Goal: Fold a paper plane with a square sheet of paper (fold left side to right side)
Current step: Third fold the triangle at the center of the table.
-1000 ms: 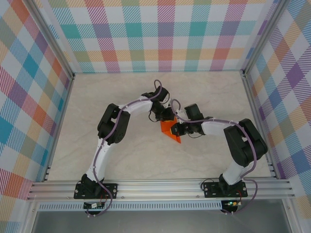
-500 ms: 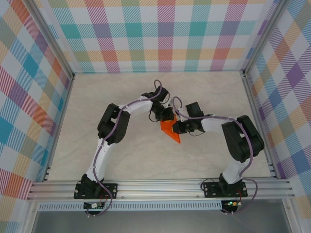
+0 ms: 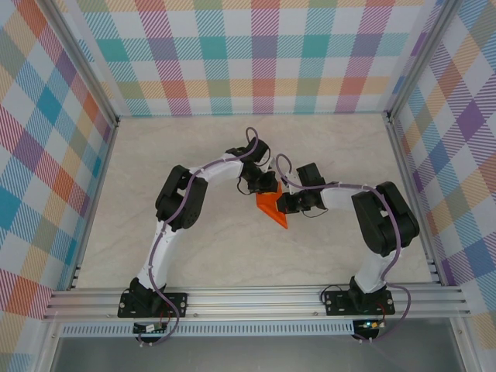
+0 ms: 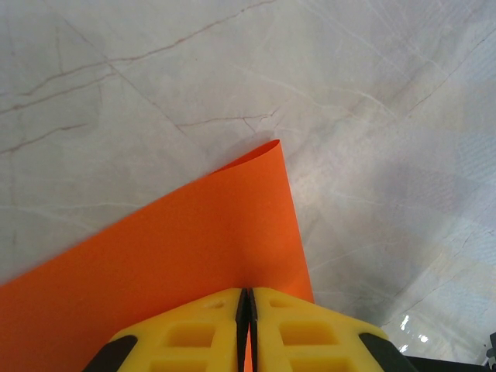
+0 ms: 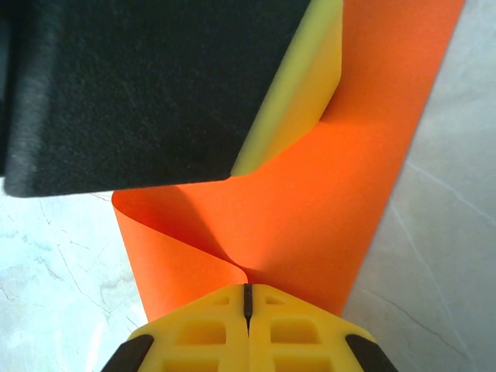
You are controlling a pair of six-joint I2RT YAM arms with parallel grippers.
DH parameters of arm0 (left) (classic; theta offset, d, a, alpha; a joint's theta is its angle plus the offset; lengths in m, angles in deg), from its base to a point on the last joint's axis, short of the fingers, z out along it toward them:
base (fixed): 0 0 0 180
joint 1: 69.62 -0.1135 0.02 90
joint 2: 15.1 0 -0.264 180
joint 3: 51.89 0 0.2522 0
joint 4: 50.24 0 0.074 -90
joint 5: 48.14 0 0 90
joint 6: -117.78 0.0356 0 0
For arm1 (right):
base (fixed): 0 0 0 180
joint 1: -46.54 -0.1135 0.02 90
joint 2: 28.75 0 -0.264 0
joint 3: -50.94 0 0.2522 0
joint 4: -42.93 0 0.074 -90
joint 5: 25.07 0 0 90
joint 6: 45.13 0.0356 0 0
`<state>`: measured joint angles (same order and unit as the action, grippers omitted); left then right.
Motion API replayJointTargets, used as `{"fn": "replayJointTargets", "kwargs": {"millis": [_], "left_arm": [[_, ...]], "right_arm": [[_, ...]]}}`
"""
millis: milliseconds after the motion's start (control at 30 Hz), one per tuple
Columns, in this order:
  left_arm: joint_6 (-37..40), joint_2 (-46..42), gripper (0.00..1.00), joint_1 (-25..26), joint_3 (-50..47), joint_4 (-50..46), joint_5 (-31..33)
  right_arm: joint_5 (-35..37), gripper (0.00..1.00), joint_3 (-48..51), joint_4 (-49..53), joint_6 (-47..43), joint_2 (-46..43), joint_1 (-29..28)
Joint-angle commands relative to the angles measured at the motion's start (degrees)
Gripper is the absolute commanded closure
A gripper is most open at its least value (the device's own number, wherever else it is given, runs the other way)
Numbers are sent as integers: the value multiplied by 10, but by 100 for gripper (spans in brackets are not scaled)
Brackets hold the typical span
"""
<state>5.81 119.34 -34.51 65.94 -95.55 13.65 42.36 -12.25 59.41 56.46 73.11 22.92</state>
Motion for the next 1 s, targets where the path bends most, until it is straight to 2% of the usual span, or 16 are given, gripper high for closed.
{"fn": "replayJointTargets", "kwargs": {"millis": [0,433,967], "left_arm": [[9,13,87,10,-10,-36,21],[9,13,88,10,-10,-36,20],[8,13,88,10,-10,-35,23]], "right_arm": [[-2,100,-11,9,3,14,4],[13,100,5,13,10,14,3],[-4,100,3,6,10,-23,4]]}}
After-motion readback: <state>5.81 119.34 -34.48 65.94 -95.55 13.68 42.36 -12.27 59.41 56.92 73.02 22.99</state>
